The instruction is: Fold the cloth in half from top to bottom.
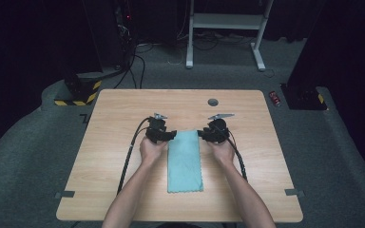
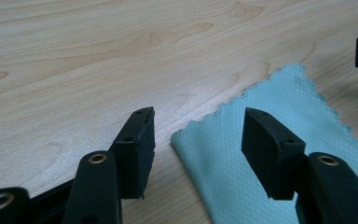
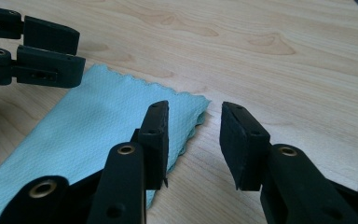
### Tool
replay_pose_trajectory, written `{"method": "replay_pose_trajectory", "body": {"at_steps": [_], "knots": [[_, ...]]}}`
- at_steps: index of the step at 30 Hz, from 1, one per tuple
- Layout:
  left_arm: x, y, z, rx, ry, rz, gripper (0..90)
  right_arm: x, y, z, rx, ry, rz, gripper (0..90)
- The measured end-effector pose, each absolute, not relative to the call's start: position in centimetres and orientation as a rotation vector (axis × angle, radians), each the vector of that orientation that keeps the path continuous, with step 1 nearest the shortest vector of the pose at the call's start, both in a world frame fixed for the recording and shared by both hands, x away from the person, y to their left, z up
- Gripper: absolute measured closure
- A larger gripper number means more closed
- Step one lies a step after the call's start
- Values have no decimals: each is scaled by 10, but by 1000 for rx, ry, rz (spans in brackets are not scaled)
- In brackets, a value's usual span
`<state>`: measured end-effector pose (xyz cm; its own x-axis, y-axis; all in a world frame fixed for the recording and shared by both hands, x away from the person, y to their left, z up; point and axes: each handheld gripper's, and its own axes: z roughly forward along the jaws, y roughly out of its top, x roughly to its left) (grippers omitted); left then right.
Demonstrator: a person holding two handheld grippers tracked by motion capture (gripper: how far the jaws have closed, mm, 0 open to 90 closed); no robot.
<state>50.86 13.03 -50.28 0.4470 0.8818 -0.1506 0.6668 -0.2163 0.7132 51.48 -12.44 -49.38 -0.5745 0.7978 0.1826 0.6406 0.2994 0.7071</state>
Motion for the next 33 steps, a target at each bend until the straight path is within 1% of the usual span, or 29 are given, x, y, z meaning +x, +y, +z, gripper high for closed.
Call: {"method": "replay_pose_trajectory", "body": {"at_steps": [6,13,22,26,33], "knots": [[512,133,-507,1975,1321,361,480,520,-121,-502,1344,2363,1112,620],[512,128,-512,1985,1305,358,505,523,-119,-506,1374,2353,1109,607],[510,127,-516,1975,1302,353,571,531,-106,-510,1393,2383,1022,607],[510,125,-517,1984,1281,362,616,532,-107,-512,1410,2374,1026,632],[511,124,-516,2011,1262,364,735,532,-103,-513,1386,2386,1039,744]]}}
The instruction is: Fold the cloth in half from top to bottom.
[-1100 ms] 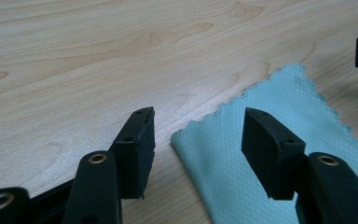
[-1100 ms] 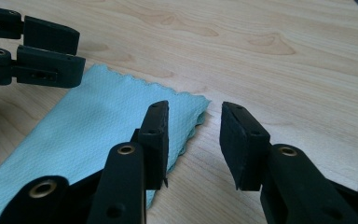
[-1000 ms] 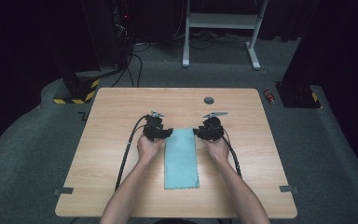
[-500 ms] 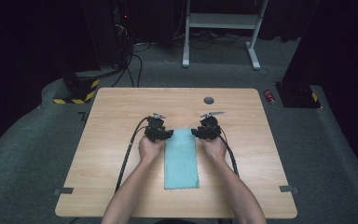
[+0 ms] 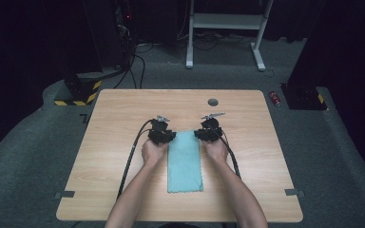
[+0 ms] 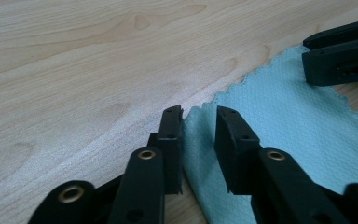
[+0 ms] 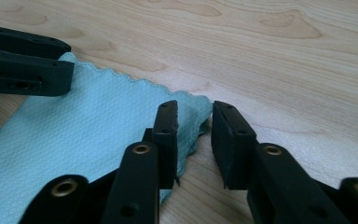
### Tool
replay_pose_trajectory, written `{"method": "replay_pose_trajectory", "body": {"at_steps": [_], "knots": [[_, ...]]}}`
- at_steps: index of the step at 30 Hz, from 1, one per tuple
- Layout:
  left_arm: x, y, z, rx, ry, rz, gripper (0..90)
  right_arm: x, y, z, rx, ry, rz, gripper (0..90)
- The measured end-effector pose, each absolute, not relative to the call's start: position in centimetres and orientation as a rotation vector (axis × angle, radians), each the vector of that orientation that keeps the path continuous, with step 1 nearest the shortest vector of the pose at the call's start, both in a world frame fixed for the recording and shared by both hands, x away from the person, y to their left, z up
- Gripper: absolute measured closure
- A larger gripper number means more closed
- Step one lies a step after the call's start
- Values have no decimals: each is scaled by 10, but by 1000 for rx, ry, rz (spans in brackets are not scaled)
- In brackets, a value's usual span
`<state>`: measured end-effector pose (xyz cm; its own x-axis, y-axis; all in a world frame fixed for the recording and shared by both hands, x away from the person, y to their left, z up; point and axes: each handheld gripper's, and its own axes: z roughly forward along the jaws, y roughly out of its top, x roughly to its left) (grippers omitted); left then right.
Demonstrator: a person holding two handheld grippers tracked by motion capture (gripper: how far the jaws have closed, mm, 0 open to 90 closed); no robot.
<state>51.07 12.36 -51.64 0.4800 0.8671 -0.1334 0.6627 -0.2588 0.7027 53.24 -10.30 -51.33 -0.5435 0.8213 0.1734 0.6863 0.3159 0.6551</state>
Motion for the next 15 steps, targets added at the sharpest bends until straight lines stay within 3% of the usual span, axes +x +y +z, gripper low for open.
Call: {"method": "replay_pose_trajectory", "body": {"at_steps": [6,15], "knots": [[511,120,-517,2022,1246,346,867,531,-98,-515,1349,2409,1047,881],[515,123,-513,2019,1232,286,889,530,-101,-512,1325,2416,1067,899]]}}
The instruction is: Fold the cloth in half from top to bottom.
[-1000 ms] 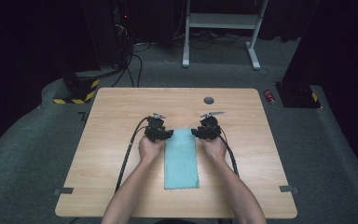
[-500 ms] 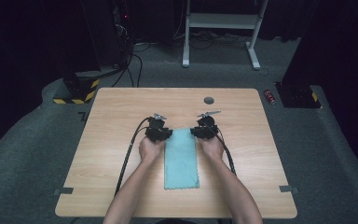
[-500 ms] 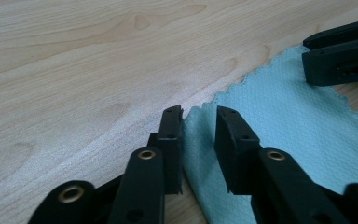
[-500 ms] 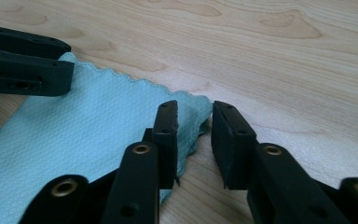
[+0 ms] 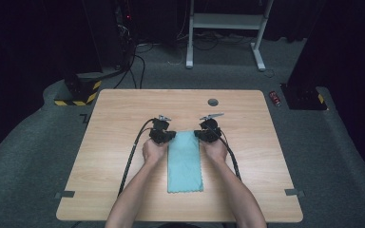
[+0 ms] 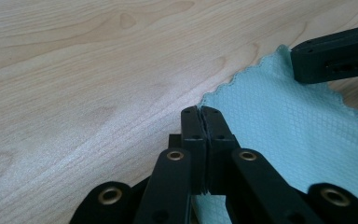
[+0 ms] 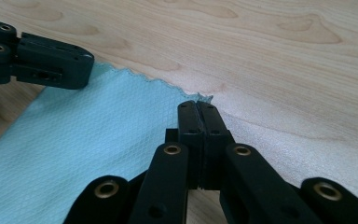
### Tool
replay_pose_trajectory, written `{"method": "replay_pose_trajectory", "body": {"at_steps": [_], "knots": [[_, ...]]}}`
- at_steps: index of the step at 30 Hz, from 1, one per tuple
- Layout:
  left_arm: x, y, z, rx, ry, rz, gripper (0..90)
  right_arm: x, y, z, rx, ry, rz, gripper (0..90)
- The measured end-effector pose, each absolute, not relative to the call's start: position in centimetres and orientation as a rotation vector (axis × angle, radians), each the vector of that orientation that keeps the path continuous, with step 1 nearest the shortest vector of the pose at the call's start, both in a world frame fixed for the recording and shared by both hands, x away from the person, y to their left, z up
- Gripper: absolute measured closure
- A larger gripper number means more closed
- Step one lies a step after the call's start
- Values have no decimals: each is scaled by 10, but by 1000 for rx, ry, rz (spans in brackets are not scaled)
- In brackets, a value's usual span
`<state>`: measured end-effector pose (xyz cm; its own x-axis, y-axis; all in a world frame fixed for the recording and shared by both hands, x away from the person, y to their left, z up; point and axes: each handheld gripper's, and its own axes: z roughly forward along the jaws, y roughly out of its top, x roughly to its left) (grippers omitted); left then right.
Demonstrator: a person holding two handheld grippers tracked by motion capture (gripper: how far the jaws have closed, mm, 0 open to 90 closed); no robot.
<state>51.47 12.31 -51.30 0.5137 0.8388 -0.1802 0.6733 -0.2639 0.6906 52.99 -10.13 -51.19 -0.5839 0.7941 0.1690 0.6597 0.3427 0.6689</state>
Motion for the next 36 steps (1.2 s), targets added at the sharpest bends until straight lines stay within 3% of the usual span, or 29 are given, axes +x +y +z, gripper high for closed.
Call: {"method": "replay_pose_trajectory", "body": {"at_steps": [18,36], "knots": [[513,127,-474,1947,1132,293,889,521,-113,-480,1252,2342,1162,900],[517,123,-465,1938,1111,276,890,519,-124,-469,1240,2310,1203,900]]}}
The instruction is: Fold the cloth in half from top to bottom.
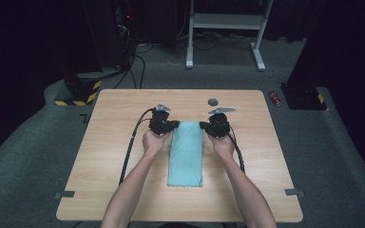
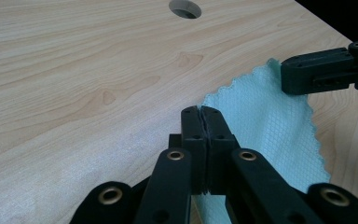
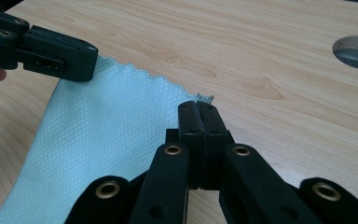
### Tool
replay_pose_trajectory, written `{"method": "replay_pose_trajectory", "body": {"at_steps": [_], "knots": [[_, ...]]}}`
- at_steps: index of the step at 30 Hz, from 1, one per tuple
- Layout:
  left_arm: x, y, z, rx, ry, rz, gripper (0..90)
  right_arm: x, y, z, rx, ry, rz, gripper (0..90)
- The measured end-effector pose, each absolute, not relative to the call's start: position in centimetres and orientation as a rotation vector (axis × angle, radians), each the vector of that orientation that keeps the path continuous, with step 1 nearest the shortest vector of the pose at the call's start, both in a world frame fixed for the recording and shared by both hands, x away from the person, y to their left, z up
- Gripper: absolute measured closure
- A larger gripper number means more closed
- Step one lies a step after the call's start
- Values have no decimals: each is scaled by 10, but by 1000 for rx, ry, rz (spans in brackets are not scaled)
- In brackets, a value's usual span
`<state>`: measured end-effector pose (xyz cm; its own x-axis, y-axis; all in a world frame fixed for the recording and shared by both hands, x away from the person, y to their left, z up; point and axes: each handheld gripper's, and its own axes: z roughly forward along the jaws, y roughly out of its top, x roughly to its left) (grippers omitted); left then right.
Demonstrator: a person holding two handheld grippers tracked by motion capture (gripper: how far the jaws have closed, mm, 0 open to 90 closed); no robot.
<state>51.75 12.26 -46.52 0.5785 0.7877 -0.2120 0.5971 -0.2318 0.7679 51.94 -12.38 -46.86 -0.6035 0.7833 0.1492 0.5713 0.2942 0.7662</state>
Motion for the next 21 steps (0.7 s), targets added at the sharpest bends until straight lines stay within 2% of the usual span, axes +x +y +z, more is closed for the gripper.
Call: {"method": "replay_pose_trajectory", "body": {"at_steps": [21], "knots": [[523,122,-433,1909,1077,314,890,525,-124,-435,1196,2299,1195,900]]}}
